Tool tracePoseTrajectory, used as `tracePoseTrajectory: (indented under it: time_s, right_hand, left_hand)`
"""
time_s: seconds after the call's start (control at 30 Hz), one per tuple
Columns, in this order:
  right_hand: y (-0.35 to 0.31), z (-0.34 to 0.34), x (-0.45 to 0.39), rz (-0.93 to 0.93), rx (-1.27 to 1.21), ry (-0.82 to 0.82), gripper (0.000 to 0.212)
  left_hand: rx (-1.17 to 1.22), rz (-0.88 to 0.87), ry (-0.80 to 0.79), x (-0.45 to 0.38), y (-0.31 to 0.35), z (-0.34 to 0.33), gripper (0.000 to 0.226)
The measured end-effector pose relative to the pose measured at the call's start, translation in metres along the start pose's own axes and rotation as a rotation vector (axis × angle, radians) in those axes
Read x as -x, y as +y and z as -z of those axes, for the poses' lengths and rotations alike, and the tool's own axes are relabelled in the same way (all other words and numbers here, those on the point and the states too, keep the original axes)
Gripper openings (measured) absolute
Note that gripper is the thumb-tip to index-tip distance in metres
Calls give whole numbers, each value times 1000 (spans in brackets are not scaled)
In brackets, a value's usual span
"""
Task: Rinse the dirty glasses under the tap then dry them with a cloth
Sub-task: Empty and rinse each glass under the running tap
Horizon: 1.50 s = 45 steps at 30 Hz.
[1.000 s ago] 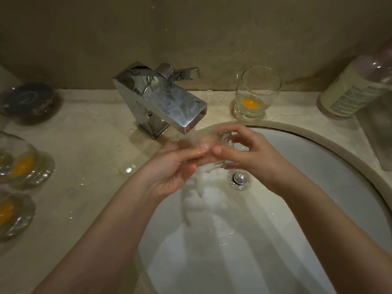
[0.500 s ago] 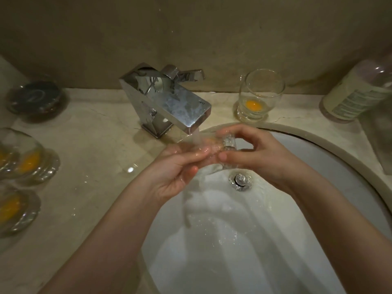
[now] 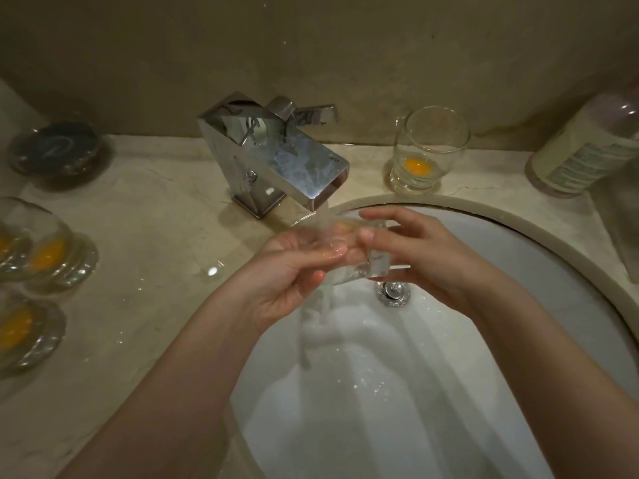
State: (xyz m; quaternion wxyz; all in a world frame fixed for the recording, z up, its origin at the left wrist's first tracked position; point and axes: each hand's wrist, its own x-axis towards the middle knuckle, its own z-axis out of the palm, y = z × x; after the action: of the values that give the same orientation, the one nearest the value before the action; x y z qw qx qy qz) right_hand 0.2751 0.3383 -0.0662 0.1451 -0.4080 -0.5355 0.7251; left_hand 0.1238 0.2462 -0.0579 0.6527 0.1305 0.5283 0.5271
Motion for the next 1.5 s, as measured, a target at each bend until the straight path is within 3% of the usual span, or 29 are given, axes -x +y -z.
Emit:
tracePoseTrajectory:
  time_s: [0.07,0.27,0.37,0.47,0.6,0.67,0.77,0.87,0.97,1.0,1.07,1.13,1.23,1.3,1.43,1.5]
  right_hand:
    - [-1,-2,-2,-44,-35,-21,27]
    - [0,-6,5,111,68,16,33]
    - [8,-10,7,4,-123,32,36]
    - [18,-20,9,-110,-407,73,43]
    - [27,-31,7,-201,-641,61,29]
    - [30,-36,6,-221,-674,55,31]
    - [34,-45,4,-185,-479,69,33]
    - [37,-46,3,85,-101,136,33]
    - [38,-46,7,334,302,149,44]
    - [40,-46,7,363,354,156,47]
    - [40,-50,8,370,238,177,45]
    - [37,-56,8,274,-99,112,39]
    - [38,-63,7,125,-470,-33,52]
    - [44,-66,7,151,-427,-29,55]
    - [51,-72,11,327,117,137,43]
    - [57,-74,11,361,204,166,42]
  left_hand:
    - [-33,-7,9,-1,2,1,32]
    - [91,51,-21,-2,6,6,21]
    - [-11,-40,-1,1,0,8,20]
    - [-205,-230,138,-1,-16,19,30]
    - [-190,-306,171,-2,-36,28,31]
    - [-67,-305,170,-4,-41,25,31]
    - [99,-314,198,-7,-39,15,33]
    - [48,-319,187,-11,-33,11,36]
    - [-56,-330,213,-12,-26,8,12]
    - [-105,-356,241,-14,-27,9,14]
    - [-133,-405,263,-13,-30,7,29]
    - [-89,-425,263,-10,-35,3,53]
    - [76,-405,279,-12,-41,-3,50]
    - [106,-403,341,-15,-44,-4,47]
    - [-91,-436,473,-14,-52,-4,41]
    - [-124,-438,496,-12,-53,-3,39]
